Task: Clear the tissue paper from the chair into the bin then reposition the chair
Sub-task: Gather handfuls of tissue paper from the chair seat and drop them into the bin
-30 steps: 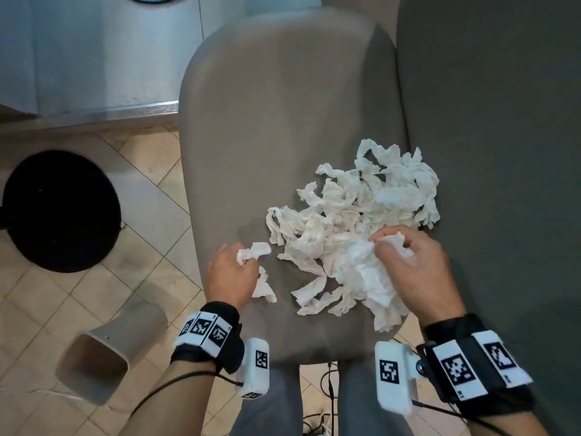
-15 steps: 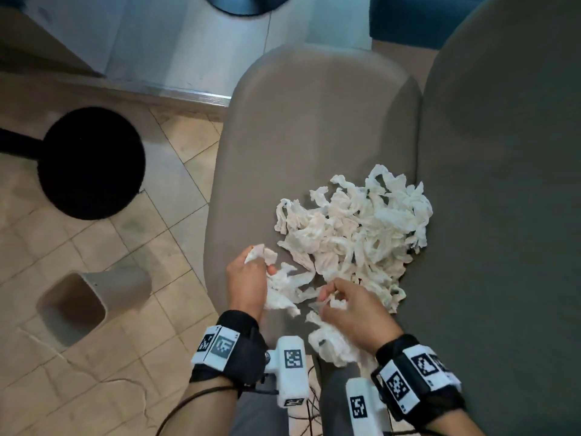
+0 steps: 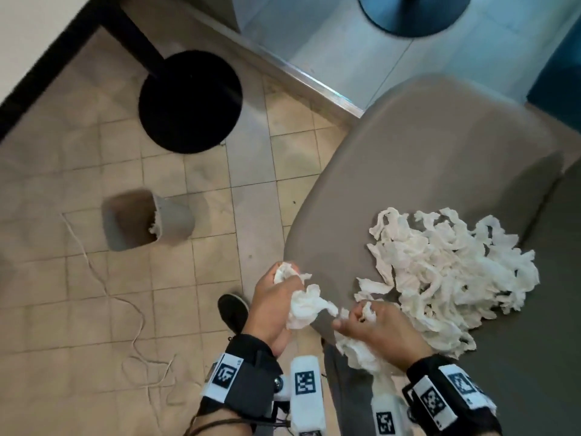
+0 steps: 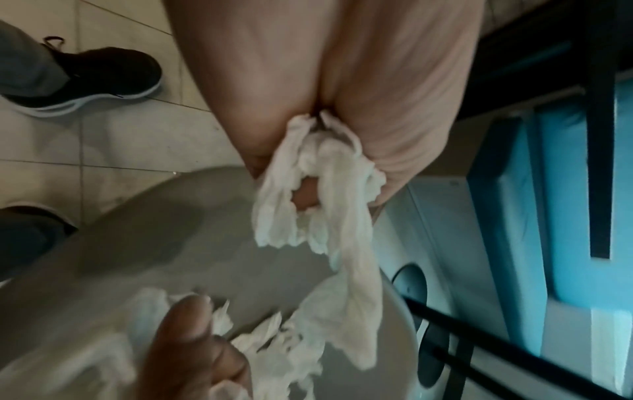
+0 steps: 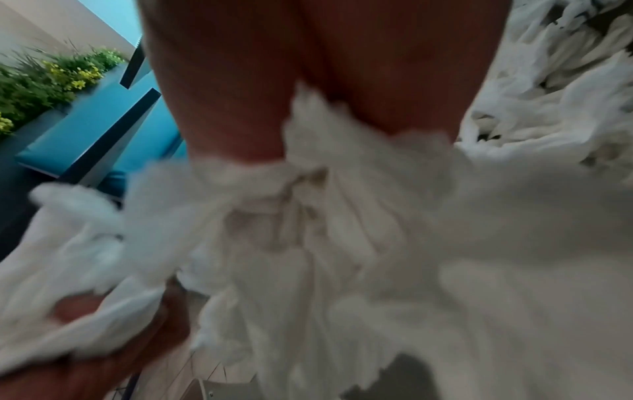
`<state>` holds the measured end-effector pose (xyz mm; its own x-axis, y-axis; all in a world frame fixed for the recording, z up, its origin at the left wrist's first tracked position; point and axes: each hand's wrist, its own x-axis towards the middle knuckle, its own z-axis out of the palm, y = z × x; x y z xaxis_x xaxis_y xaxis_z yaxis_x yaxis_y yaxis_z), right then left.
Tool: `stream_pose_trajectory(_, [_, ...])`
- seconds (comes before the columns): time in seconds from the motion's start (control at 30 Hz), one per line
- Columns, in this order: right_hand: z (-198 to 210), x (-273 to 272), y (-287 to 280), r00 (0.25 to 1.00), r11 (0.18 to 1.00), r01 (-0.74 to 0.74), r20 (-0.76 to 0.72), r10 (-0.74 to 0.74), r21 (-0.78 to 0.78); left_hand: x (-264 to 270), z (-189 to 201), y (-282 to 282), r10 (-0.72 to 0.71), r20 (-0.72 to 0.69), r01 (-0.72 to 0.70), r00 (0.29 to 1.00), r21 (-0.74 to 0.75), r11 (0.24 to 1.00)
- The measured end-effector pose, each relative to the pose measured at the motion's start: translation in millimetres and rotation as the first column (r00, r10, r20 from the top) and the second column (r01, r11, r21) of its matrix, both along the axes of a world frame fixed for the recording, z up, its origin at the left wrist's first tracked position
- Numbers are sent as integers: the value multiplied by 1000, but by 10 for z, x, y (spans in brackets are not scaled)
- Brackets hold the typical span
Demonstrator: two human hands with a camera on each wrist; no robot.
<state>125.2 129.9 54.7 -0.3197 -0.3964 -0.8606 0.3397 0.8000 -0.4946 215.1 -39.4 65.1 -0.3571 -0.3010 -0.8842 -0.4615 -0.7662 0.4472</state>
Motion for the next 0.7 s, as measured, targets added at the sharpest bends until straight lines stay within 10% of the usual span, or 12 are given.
stream_pose_trajectory(0.3, [13, 729, -1137, 969, 971, -228, -84, 234, 76, 1457, 84, -968, 189, 41, -193, 981, 178, 965])
stream_pose_trajectory(0.7, [-23, 2360, -3376, 884, 910, -414, -258, 391, -38, 3123, 140, -2380, 383, 78, -368, 920, -158, 916])
